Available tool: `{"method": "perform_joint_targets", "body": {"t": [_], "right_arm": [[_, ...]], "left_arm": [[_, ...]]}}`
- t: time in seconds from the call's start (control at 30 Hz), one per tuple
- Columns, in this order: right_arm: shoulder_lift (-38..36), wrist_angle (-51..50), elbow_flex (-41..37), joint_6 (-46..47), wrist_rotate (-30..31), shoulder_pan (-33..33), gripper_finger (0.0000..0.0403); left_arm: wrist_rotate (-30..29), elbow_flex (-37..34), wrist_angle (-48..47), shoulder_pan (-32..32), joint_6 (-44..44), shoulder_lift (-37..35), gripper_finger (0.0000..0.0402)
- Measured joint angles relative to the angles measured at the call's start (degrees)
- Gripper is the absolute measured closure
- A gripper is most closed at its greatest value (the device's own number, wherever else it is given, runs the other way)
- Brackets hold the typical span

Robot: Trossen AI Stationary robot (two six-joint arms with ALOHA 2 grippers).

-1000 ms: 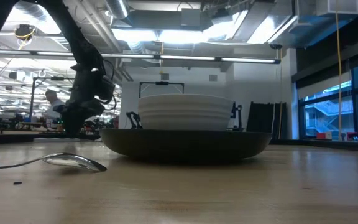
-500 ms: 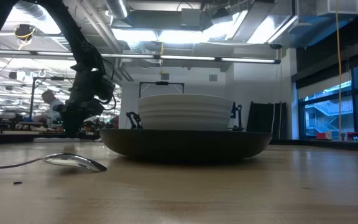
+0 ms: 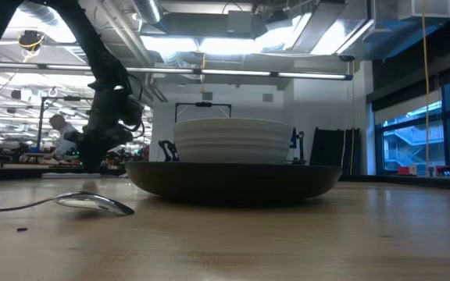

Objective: Set table place
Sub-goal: Move the blue fork to the left of the black plate

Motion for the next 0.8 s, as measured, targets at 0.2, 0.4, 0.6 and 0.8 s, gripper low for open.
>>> {"method": "perform_joint_targets", "body": {"t": [0.2,0.4,0.6,0.8], "right_arm": [[0.0,0.0,0.0,0.0,0.0,0.0,0.0345],[0.0,0.0,0.0,0.0,0.0,0.0,0.0345],[0.0,0.0,0.0,-0.1,0.0,0.0,0.0345],[0.0,0.0,0.0,-0.1,0.0,0.0,0.0345]], "left_arm": [[2.2,0.2,-0.2,0.9,-0.2,0.1,0.0328],[2.0,0.2,1.4,1.0,-0.2,0.1,0.0328],[2.0,0.3,1.5,1.3,0.2,0.1,0.0328],[1.8,0.3,1.5,1.2,-0.2,0.1,0.0328]]}}
